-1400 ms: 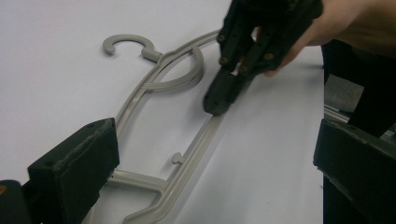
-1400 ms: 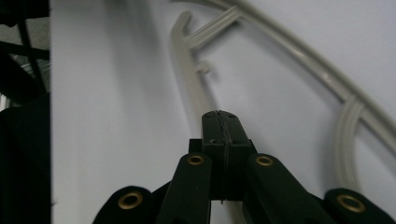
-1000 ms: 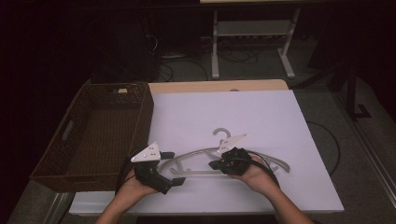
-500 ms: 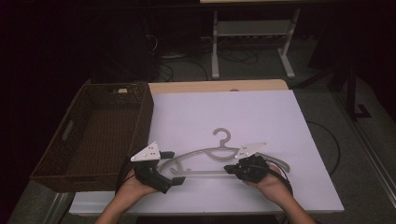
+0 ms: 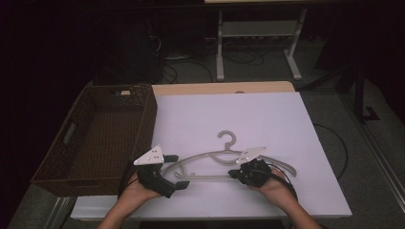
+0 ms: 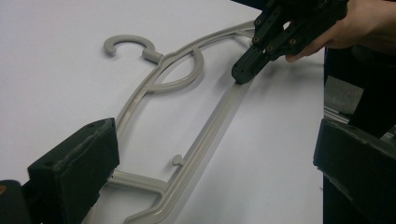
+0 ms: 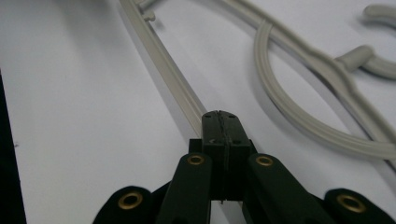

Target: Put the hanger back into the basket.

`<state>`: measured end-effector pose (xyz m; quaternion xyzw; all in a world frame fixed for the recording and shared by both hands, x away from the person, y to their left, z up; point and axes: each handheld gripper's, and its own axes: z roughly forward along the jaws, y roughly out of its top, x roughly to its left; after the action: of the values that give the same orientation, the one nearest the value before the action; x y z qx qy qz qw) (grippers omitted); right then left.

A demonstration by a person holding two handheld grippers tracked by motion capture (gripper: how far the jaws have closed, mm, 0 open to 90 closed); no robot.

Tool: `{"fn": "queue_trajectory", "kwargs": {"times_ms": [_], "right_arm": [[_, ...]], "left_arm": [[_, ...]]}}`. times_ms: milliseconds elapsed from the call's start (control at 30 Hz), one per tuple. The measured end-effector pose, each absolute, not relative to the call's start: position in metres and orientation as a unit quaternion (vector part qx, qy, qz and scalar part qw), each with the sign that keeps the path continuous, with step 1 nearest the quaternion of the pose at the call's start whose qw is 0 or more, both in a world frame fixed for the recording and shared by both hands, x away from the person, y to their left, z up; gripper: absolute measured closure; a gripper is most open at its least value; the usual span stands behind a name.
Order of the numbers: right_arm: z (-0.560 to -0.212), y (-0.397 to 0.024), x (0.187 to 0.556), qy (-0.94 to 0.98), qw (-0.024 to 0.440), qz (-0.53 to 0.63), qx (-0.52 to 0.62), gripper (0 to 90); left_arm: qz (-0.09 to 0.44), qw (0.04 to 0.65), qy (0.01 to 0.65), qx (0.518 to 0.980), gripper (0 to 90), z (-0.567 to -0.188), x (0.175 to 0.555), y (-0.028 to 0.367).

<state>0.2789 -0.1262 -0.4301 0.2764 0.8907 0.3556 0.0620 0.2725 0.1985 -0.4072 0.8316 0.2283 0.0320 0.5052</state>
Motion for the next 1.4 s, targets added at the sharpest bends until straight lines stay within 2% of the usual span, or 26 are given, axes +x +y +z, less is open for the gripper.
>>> {"fn": "queue_trajectory", "kwargs": {"times_ms": [567, 1000, 1267, 1400], "right_arm": [[-0.438, -0.121, 0.279, 0.9, 0.056, 0.338, 0.27, 89.6], [-0.438, -0.122, 0.279, 0.9, 0.053, 0.336, 0.273, 89.6], [-0.438, -0.122, 0.28, 0.9, 0.053, 0.338, 0.27, 89.6], [-0.438, -0.122, 0.28, 0.9, 0.054, 0.337, 0.272, 89.6]], "left_arm": [[0.037, 0.501, 0.231, 0.833, 0.0, -0.407, 0.279, 0.194], [0.05, 0.492, 0.224, 0.84, 0.0, -0.401, 0.317, 0.169], [0.059, 0.453, 0.22, 0.862, 0.1, -0.412, 0.34, 0.146], [0.058, 0.436, 0.212, 0.872, 12.1, -0.42, 0.348, 0.139]]}}
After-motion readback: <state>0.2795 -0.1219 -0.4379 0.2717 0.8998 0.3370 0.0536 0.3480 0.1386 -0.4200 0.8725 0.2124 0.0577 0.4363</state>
